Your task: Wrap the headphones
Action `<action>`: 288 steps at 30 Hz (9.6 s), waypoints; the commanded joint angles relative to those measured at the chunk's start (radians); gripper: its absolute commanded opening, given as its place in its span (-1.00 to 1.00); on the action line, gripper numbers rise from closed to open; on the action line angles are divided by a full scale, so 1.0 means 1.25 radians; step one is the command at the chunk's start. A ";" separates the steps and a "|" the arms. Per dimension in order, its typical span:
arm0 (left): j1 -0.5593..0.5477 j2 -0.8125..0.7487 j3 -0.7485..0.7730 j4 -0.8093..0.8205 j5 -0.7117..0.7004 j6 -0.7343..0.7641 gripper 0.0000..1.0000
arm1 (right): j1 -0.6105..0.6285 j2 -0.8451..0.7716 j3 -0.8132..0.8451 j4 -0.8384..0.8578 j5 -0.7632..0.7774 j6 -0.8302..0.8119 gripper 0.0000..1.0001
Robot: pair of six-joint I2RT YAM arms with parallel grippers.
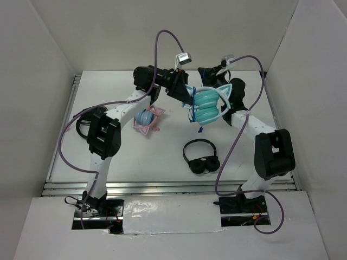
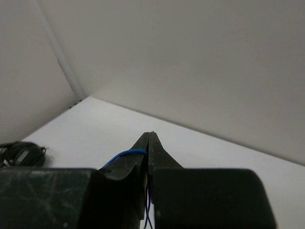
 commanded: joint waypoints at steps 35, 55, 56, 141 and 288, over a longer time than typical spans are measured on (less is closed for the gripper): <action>0.118 0.043 0.131 0.478 0.120 -0.359 -1.00 | 0.190 0.161 0.889 -0.737 0.299 -0.393 -0.99; 0.203 0.145 0.165 0.434 0.090 -0.359 -1.00 | 0.525 -0.045 0.688 -0.371 0.833 -0.901 -0.89; 0.205 0.142 0.163 0.425 0.087 -0.352 -1.00 | 0.547 -0.059 0.673 -0.342 0.837 -0.924 -0.89; 0.226 -0.172 0.234 -1.618 -1.406 1.356 -1.00 | 0.706 -0.147 0.653 -0.418 1.079 -1.189 -1.00; 0.242 -0.167 0.190 -1.459 -0.499 1.198 -1.00 | 0.340 -0.234 0.181 -0.727 0.290 -0.148 -0.82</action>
